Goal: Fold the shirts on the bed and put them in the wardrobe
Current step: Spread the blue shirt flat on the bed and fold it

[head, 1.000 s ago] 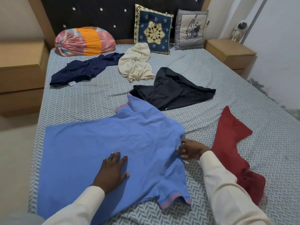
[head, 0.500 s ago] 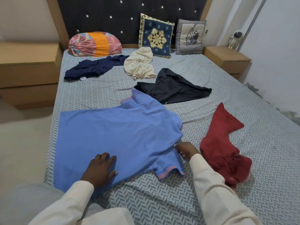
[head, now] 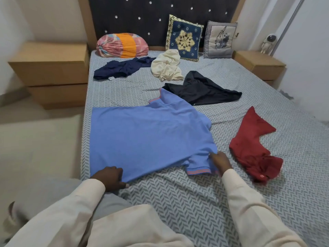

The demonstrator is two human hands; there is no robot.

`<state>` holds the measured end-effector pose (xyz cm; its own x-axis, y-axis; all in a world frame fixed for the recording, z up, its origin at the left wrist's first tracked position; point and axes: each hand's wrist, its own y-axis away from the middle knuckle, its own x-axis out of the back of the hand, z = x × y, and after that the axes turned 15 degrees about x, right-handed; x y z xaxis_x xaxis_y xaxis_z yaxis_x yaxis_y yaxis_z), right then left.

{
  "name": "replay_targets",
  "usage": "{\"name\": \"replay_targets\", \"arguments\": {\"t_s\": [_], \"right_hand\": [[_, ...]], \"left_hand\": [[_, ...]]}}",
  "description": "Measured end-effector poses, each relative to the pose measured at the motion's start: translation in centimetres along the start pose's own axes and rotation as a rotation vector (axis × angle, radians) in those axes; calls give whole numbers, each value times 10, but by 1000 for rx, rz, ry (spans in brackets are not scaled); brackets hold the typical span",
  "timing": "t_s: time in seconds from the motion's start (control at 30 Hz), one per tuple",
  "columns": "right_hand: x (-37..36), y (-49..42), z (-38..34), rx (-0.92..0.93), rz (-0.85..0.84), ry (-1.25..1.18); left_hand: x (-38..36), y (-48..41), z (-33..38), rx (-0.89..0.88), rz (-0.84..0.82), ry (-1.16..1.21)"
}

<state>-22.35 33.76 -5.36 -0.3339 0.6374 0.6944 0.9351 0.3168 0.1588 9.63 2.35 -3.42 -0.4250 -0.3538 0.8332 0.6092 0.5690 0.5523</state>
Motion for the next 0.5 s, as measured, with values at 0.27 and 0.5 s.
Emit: {"name": "replay_targets", "arguments": {"t_s": [0.27, 0.5], "right_hand": [[-7, 34, -21, 137, 89, 502], [-53, 58, -51, 699, -353, 495]], "left_hand": [[-5, 11, -35, 30, 118, -164], [-11, 10, -39, 57, 192, -154]]}}
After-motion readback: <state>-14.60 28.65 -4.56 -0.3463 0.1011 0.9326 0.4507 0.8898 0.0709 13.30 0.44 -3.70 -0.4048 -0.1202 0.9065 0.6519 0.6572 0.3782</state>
